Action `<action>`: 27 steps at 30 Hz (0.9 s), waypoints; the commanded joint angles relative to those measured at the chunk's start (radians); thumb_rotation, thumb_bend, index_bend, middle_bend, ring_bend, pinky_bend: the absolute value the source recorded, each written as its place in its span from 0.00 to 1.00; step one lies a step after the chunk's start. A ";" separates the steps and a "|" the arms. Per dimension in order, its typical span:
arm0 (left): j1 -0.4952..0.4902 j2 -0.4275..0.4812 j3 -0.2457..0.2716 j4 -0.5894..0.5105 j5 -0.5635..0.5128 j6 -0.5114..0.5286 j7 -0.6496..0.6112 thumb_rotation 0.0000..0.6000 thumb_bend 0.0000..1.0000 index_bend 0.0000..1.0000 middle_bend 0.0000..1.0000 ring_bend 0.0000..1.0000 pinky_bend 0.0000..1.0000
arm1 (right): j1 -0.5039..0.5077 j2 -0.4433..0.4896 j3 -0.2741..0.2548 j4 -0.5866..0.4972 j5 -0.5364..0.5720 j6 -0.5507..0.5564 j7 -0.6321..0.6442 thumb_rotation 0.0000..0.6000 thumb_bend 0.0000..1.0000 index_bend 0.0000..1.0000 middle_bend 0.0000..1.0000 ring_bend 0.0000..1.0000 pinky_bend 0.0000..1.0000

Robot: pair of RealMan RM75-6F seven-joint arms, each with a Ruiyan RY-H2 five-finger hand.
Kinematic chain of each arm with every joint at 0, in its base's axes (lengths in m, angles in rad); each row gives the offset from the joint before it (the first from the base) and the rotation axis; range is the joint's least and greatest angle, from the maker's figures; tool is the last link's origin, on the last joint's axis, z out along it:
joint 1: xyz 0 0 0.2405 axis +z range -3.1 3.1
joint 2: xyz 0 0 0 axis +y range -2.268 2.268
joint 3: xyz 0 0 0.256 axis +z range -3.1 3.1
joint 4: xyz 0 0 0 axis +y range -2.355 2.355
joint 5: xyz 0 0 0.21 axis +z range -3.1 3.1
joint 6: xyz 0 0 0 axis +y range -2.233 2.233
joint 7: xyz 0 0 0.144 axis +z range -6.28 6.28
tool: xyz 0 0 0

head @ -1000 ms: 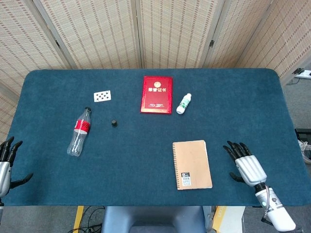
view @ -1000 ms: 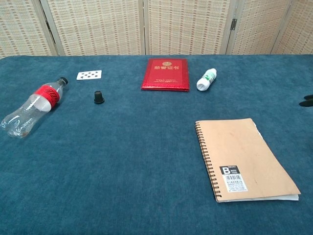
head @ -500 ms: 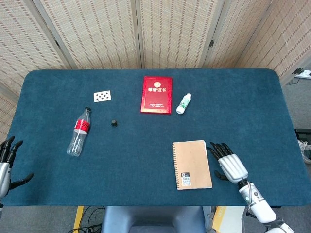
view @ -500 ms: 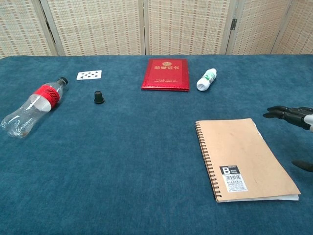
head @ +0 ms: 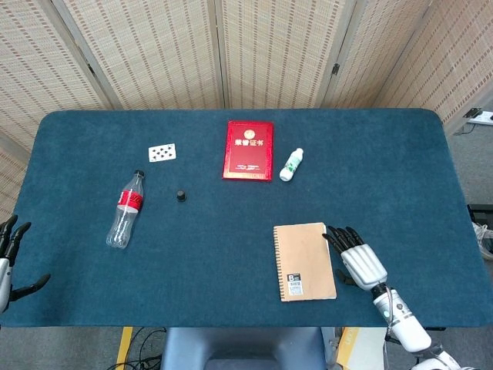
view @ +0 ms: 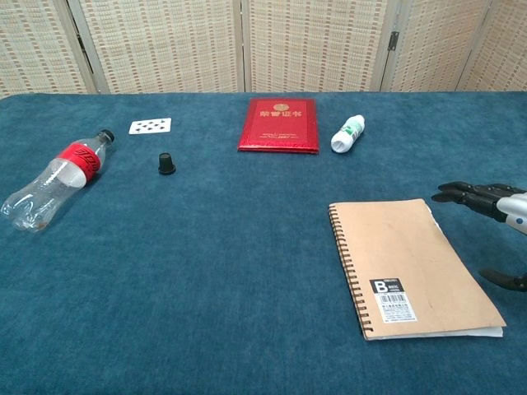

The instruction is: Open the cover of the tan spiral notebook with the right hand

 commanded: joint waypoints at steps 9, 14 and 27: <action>0.000 -0.001 -0.003 0.002 -0.004 -0.001 -0.001 1.00 0.12 0.11 0.00 0.07 0.15 | 0.008 -0.013 -0.004 0.008 0.014 -0.007 -0.003 1.00 0.38 0.00 0.00 0.00 0.00; 0.000 -0.002 -0.004 0.002 -0.004 0.000 0.004 1.00 0.12 0.11 0.00 0.07 0.15 | 0.011 -0.026 -0.005 0.020 0.019 -0.009 0.000 1.00 0.38 0.00 0.00 0.00 0.00; 0.004 -0.013 -0.013 0.004 -0.014 0.014 0.034 1.00 0.12 0.11 0.00 0.07 0.15 | 0.019 -0.057 -0.002 0.051 0.019 0.005 0.042 1.00 0.38 0.00 0.00 0.00 0.00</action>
